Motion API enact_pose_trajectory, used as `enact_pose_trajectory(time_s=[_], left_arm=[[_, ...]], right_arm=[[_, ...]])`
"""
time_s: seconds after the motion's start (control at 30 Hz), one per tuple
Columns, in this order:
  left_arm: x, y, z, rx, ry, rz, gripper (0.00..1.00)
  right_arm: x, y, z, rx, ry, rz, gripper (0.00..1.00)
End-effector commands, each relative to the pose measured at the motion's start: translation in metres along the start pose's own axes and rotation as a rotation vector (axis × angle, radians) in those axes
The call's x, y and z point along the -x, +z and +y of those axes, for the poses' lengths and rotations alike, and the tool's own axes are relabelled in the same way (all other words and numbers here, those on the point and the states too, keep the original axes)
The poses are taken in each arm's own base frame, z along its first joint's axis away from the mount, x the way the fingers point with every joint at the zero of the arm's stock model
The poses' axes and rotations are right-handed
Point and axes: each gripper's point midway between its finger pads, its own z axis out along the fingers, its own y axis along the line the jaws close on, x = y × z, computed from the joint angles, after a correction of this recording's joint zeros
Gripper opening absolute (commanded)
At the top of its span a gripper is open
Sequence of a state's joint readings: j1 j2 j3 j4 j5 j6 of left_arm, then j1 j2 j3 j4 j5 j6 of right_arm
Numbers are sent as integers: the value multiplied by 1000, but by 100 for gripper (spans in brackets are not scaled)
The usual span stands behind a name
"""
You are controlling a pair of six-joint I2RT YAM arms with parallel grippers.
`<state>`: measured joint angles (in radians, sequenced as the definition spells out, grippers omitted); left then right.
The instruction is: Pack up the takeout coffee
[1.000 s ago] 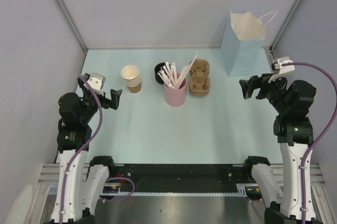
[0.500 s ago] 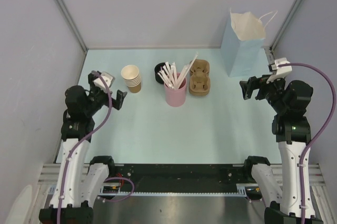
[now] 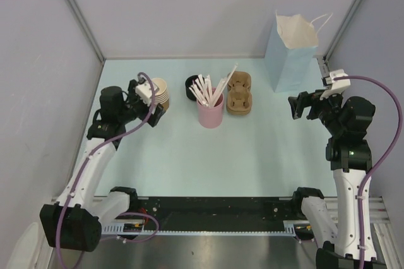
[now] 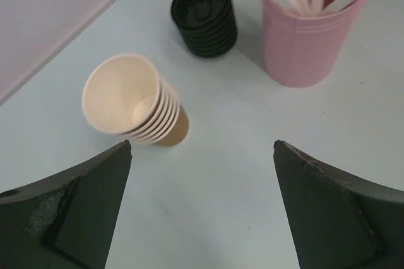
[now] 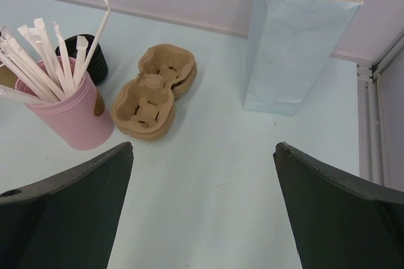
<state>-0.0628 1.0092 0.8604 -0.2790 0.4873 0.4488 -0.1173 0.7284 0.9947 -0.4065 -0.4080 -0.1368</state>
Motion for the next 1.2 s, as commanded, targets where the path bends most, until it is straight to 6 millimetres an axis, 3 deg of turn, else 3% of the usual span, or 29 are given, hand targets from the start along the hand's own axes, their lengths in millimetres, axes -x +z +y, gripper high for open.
enact_pose_trajectory(time_s=[0.0, 0.17, 0.37, 0.63, 0.83, 1.17], left_arm=[[33, 9, -40, -134, 174, -112, 100], [48, 18, -88, -276, 325, -195, 100], [60, 30, -124, -399, 450, -278, 100], [59, 55, -141, -508, 562, -309, 100], [55, 72, -144, -507, 497, -308, 100], [52, 93, -151, -522, 528, -324, 100]], right_arm=[[6, 4, -5, -11, -28, -31, 100], [3, 4, -8, -22, -29, -28, 100], [2, 3, -12, -28, -24, -27, 100], [1, 3, -12, -24, -22, -25, 100], [1, 4, -11, -20, -25, -25, 100], [-16, 21, 0, 49, -9, 34, 100]])
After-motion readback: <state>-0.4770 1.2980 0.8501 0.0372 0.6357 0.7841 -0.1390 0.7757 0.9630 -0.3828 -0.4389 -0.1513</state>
